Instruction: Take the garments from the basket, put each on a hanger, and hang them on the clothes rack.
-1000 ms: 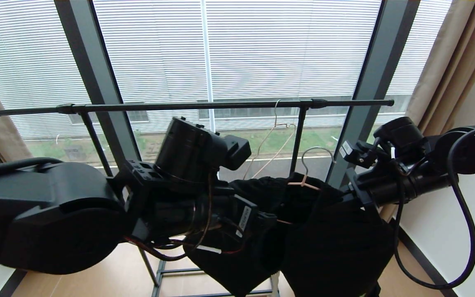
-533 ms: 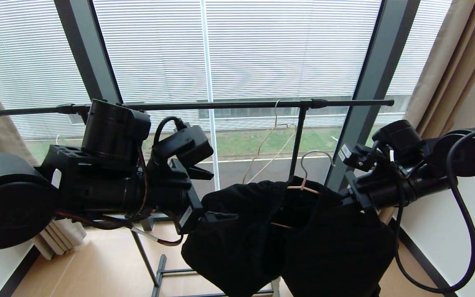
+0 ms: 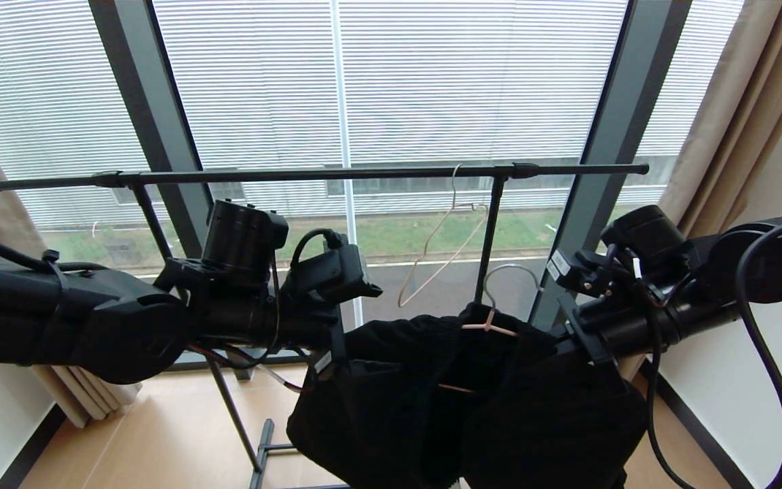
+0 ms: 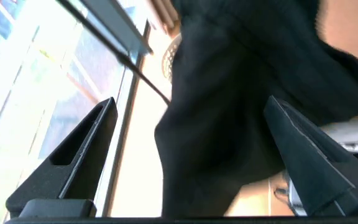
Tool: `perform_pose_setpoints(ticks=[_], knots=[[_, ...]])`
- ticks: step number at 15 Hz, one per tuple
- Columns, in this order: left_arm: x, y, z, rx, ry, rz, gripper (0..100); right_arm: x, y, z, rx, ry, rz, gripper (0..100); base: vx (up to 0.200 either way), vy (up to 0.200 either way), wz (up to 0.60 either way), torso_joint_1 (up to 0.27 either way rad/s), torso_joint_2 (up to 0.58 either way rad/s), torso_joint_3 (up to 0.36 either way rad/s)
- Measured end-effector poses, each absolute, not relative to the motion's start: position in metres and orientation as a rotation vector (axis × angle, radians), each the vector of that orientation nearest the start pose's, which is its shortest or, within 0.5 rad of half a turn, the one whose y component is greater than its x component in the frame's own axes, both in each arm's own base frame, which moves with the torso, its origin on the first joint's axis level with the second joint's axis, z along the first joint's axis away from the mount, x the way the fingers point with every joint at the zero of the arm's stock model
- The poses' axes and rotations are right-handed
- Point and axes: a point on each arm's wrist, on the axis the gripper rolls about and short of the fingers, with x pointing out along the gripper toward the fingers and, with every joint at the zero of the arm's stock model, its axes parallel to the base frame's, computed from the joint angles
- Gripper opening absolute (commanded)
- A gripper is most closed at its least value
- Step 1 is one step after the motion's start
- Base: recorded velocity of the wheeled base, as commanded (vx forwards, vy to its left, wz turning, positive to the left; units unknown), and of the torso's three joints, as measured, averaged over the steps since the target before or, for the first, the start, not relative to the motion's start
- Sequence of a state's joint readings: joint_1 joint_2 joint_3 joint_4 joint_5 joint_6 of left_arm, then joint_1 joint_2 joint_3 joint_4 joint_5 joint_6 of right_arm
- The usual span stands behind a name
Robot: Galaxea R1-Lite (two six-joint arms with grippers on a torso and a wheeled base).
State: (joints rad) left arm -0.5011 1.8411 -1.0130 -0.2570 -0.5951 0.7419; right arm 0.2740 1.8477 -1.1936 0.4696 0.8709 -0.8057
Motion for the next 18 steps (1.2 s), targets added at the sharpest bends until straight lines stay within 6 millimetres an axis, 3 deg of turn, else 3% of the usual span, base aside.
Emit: perform_pose_setpoints(ticks=[4,17,18], knots=[[0.289,-0.183,0.147,0.603,0.208,-1.262,100,0.285,0.104,0.158,-0.306,0.637,1.395,0,0.0,0.0,0.0,0.0,0.0,0.0],[0.279,-0.202,0.144,0.49,0.297,-1.293,100,0.267,0.11,0.168,-0.313,0.557,1.45,0,0.0,0.0,0.0,0.0,0.0,0.0],[0.279,-0.202,0.144,0.49,0.299,-1.293,0,0.266,0.109,0.169,-0.312,0.554,1.451,0,0.0,0.0,0.0,0.0,0.0,0.0]])
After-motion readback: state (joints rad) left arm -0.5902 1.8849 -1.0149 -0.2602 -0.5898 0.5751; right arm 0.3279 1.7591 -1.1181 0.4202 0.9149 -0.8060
